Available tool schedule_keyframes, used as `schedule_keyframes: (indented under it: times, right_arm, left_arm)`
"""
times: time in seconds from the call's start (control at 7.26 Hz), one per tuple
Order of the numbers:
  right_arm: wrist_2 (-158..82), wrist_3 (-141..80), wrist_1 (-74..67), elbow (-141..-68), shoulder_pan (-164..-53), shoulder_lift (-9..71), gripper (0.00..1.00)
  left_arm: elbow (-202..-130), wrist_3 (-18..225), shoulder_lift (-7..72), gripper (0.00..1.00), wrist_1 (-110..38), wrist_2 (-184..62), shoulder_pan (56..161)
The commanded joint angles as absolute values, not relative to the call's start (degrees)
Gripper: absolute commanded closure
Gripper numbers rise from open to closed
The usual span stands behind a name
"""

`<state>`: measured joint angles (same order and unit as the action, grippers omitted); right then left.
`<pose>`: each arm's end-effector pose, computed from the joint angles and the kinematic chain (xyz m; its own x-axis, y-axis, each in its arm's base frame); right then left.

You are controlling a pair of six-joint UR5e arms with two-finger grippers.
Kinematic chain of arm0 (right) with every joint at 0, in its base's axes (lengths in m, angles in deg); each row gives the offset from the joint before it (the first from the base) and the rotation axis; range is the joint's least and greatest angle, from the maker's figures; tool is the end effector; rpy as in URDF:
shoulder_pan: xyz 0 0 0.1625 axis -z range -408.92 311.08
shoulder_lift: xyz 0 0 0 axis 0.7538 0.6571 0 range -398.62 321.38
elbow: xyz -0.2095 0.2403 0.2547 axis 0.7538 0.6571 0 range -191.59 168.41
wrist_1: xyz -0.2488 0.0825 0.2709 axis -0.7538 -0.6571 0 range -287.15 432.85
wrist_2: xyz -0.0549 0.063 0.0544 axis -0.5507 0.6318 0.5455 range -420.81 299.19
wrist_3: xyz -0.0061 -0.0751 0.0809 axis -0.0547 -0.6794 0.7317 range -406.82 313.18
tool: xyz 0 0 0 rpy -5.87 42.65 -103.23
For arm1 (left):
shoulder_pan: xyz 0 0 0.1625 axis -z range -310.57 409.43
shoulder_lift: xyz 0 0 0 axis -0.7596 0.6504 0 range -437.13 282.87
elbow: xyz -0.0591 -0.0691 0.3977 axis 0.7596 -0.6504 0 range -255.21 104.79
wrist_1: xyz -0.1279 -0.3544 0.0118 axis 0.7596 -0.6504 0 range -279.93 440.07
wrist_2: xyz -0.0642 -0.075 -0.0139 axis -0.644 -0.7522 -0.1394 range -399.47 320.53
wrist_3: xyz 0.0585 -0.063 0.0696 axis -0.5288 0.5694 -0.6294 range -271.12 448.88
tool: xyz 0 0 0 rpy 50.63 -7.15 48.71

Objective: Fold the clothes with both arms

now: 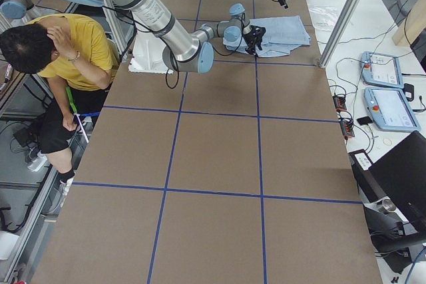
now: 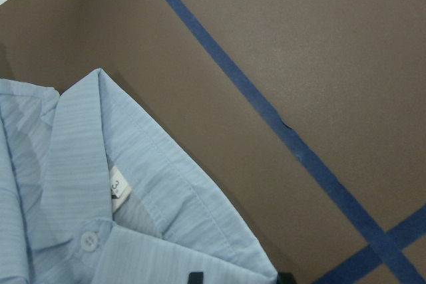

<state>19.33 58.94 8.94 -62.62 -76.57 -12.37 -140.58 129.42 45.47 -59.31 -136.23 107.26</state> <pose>-0.6677 -0.5217 0.1865 0.3819 0.5022 0.7759 -0.7051 0.7011 -0.1067 0.2789 -0.6695 0.4327 0.7854 0.1687 -0.5956 0.2938 0.7453 0.5985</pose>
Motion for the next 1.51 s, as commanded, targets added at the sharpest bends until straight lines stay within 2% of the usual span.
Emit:
schedule_keyframes:
  times: [0.0,0.14,0.41,0.69,0.83,1.38]
  right_arm:
    - [19.7,54.1,8.3,-65.9,-76.5,-12.0,1.00]
    - [20.3,53.9,4.1,-74.9,-75.8,-8.2,1.00]
    - [20.6,53.6,-0.8,-93.1,-75.1,4.6,1.00]
    - [20.7,51.8,-0.8,-106.5,-74.3,17.4,1.00]
    - [20.7,48.4,-0.6,-109.1,-74.1,20.5,1.00]
    - [20.8,40.0,-0.1,-108.9,-76.3,23.4,1.00]
  left_arm:
    - [-141.2,129.5,45.0,0.00,-59.3,-136.2,107.3]
    - [-141.8,129.5,44.8,0.00,-59.3,-136.2,107.2]
    - [-144.5,129.7,42.7,0.00,-59.2,-136.3,106.8]
    - [-145.2,129.8,42.3,0.00,-59.2,-137.2,106.7]
    - [-145.6,129.8,42.2,0.00,-59.2,-137.3,106.7]
    - [-145.7,129.8,42.1,0.00,-59.2,-137.6,106.6]
